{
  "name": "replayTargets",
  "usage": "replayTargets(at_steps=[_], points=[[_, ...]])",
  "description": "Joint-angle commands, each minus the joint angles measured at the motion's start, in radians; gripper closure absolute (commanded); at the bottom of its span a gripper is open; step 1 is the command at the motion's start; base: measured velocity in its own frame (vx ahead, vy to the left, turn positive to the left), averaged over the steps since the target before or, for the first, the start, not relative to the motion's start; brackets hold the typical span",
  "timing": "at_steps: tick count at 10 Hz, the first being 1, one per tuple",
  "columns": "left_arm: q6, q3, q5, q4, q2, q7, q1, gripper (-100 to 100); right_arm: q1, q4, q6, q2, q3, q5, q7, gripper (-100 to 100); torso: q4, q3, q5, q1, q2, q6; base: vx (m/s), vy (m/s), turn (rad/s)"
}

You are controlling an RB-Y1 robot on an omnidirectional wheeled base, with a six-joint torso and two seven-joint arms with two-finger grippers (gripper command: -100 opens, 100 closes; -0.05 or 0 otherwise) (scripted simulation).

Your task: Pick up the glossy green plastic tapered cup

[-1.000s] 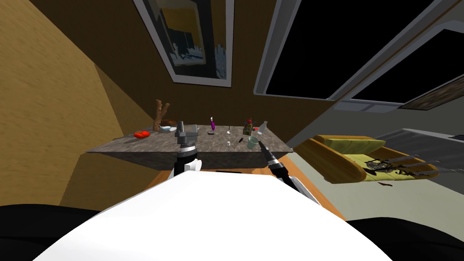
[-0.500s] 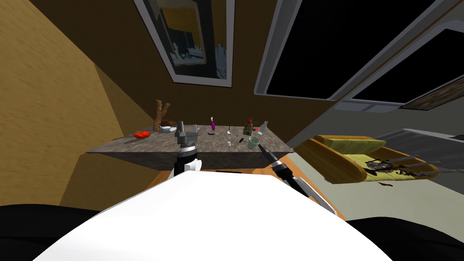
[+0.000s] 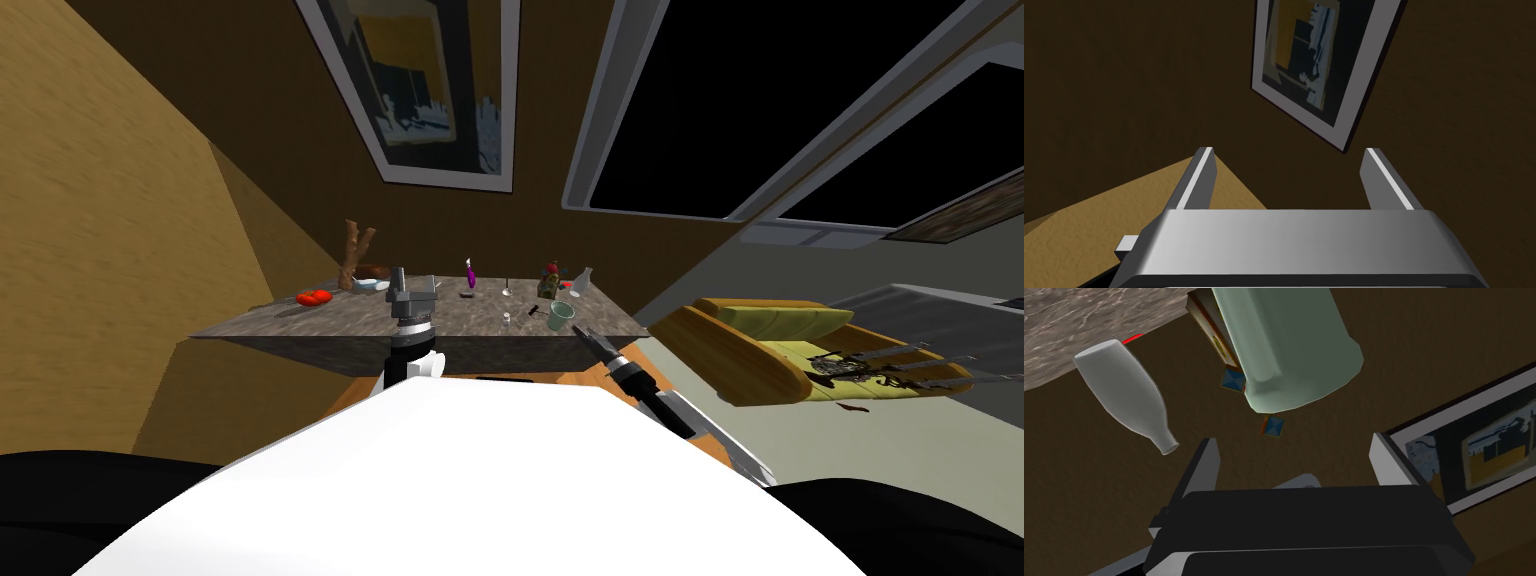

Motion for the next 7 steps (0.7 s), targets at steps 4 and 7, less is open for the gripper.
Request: replayTargets(at_steps=[4,7], points=[[0.0,0.0,0.0,0.0,0.0,0.0,0.0,0,0.029,0.037,0.007,-0.126,-0.02,0.027,0.053,-100,0.0,0.0,0.0,0.0,0.0,0.0,0.005,0.015,0.001],[0.0,0.0,0.0,0.0,0.0,0.0,0.0,0,0.044,0.062,0.014,-0.209,-0.03,0.046,0.088,-100,0.0,0.0,0.0,0.001,0.0,0.0,0.006,0.02,0.003]])
